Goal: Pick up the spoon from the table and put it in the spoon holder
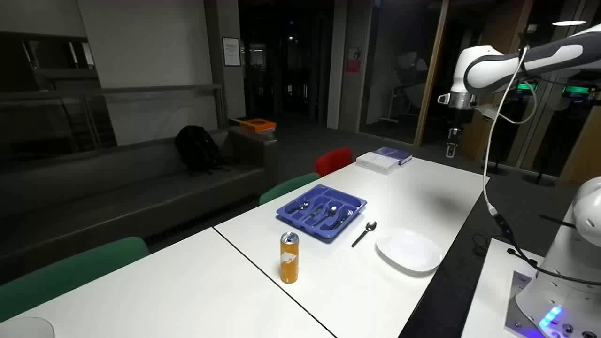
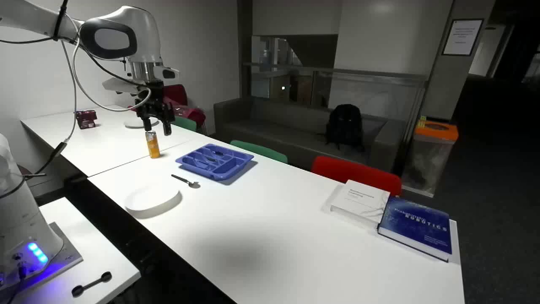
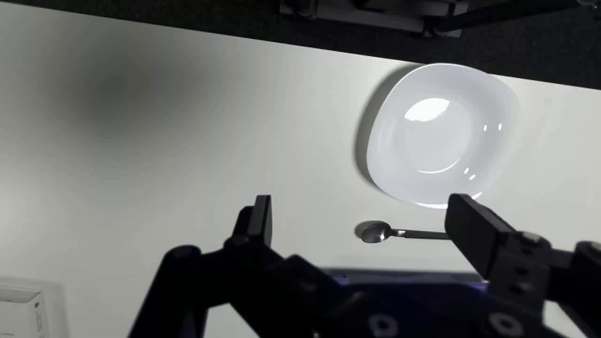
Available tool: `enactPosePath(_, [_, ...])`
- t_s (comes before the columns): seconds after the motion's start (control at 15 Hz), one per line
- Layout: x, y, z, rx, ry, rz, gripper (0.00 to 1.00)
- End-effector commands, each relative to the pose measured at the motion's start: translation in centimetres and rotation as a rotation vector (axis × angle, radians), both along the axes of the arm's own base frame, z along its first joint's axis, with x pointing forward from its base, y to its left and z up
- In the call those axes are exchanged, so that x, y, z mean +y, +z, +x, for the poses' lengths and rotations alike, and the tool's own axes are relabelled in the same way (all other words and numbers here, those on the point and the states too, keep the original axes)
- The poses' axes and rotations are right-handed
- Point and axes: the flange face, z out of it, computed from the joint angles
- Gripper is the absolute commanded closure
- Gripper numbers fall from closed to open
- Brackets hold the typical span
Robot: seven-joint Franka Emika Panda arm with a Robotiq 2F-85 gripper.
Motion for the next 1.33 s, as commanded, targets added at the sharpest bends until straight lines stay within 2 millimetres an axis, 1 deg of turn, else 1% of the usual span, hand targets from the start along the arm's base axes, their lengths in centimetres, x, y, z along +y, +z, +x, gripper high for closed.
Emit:
enactPosePath(0.0, [0.0,0.1,0.0,0.000,0.000,0.000,0.00])
enactPosePath(0.47, [0.0,0.1,0.0,0.000,0.000,0.000,0.00])
enactPosePath(0.6, [1.6,-0.9,0.2,0.057,0.136,-0.022,0.00])
enactPosePath(0.73, [3.5,-2.0,0.4,0.090,0.225,-0.049,0.00])
enactPosePath(0.93, [7.0,-3.2,0.9,0.126,0.373,-0.069,0.00])
enactPosePath(1.07, [9.3,-3.5,1.2,0.136,0.477,-0.068,0.00])
enactPosePath(1.27, [11.6,-3.2,1.6,0.148,0.640,-0.066,0.00])
